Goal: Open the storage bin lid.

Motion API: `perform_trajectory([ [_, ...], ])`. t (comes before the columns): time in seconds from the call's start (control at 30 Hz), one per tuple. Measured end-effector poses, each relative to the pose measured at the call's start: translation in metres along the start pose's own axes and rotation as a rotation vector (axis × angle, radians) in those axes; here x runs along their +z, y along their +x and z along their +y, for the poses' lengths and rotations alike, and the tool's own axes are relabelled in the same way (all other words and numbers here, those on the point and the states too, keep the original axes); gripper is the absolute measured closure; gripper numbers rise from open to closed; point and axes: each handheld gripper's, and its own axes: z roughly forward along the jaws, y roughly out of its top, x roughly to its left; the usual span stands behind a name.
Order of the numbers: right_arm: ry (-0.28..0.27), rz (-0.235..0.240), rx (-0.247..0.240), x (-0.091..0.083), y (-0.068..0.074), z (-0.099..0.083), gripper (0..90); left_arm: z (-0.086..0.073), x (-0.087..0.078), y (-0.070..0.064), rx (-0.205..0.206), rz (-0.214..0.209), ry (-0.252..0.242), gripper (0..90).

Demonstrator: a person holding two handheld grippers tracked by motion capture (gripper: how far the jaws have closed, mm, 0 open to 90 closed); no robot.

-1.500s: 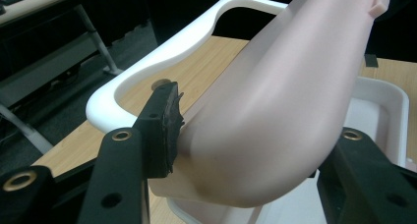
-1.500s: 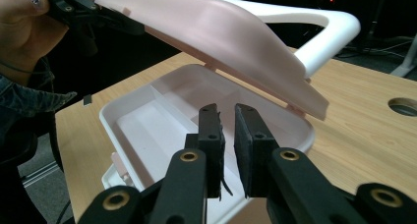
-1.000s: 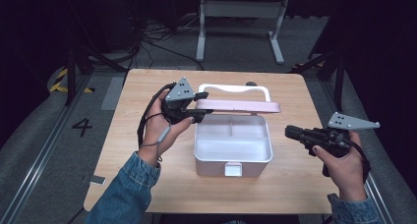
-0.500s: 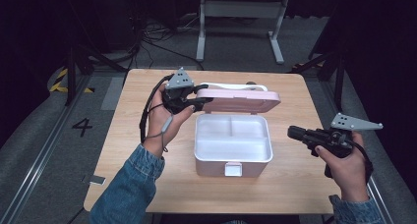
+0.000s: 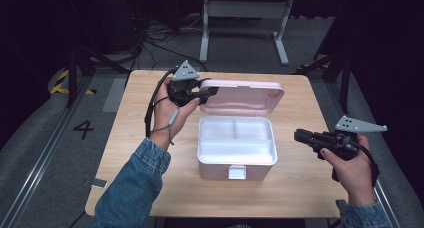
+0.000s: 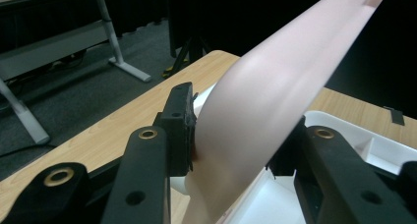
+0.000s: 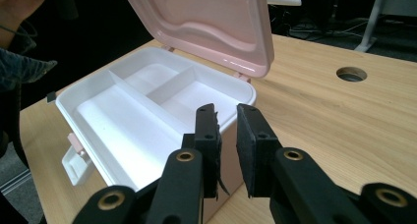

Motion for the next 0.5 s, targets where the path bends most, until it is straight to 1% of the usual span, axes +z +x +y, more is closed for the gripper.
perform_trajectory([
  [0.13, 0.01, -0.009, 0.0, 0.0, -0.002, -0.003, 78.0, 0.003, 0.005, 0.005, -0.01, 0.005, 0.01, 61.9],
  [0.2, 0.022, -0.02, -0.002, 0.0, -0.003, -0.004, 75.9, 0.004, 0.007, 0.008, -0.013, 0.015, 0.013, 62.0],
  [0.27, 0.032, -0.034, -0.004, -0.001, -0.005, -0.005, 74.2, 0.006, 0.01, 0.011, -0.021, 0.017, 0.022, 62.1],
  [0.3, 0.032, -0.034, -0.004, -0.001, -0.005, -0.005, 74.2, 0.006, 0.01, 0.011, -0.021, 0.017, 0.022, 62.1],
  [0.33, 0.04, -0.041, -0.002, -0.001, -0.006, -0.006, 71.0, 0.007, 0.011, 0.012, -0.018, 0.016, 0.026, 62.1],
  [0.4, 0.049, -0.056, -0.004, 0.0, -0.008, -0.007, 69.5, 0.008, 0.013, 0.014, -0.031, 0.017, 0.03, 62.0],
  [0.43, 0.059, -0.064, -0.003, 0.0, -0.009, -0.008, 68.7, 0.008, 0.014, 0.016, -0.028, 0.02, 0.031, 62.0],
  [0.47, 0.066, -0.066, 0.0, 0.0, -0.01, -0.009, 67.6, 0.009, 0.015, 0.016, -0.038, 0.017, 0.036, 61.9],
  [0.5, 0.071, -0.068, 0.003, 0.001, -0.01, -0.009, 67.1, 0.009, 0.016, 0.018, -0.035, 0.023, 0.037, 61.8],
])
